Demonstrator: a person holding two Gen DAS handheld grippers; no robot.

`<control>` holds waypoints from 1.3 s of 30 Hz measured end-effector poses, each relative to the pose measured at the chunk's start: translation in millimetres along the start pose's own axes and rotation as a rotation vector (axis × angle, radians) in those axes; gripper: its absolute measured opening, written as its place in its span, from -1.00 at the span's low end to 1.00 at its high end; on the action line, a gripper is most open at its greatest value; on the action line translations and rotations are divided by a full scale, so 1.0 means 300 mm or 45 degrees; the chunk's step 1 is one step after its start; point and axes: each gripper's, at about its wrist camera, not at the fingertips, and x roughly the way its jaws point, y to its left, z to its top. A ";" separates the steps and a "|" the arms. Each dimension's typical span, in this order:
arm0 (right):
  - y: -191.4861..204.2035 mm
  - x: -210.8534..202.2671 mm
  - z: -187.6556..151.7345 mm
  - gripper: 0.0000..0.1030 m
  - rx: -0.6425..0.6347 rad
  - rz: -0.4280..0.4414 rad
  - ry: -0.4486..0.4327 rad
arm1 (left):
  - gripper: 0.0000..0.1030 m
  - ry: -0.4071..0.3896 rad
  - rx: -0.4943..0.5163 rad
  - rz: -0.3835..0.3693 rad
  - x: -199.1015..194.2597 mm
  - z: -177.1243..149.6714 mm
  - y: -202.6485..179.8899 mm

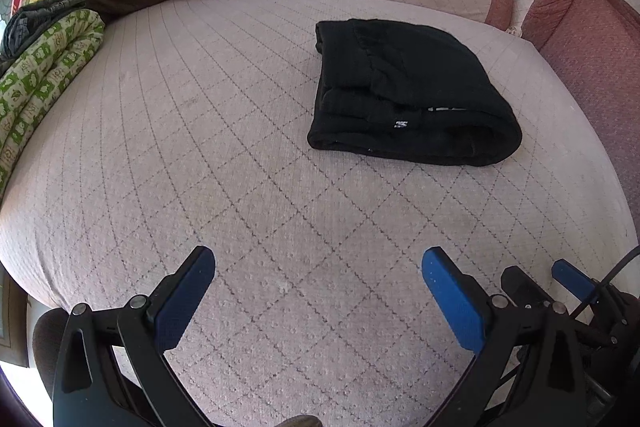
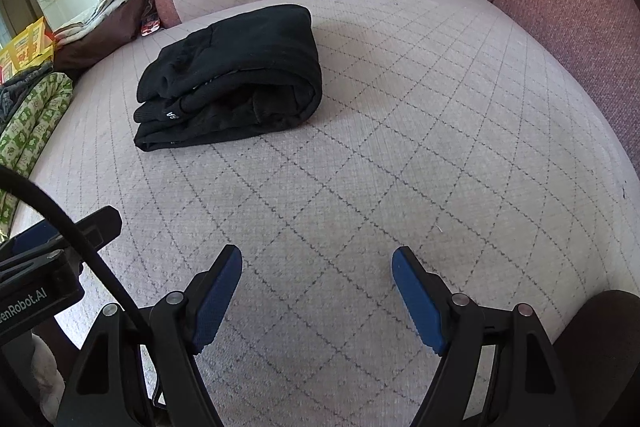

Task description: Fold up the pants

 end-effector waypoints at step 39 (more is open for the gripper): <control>-0.058 0.140 0.503 0.67 0.066 0.389 -0.088 | 0.84 0.138 -0.177 -0.451 0.306 0.485 0.124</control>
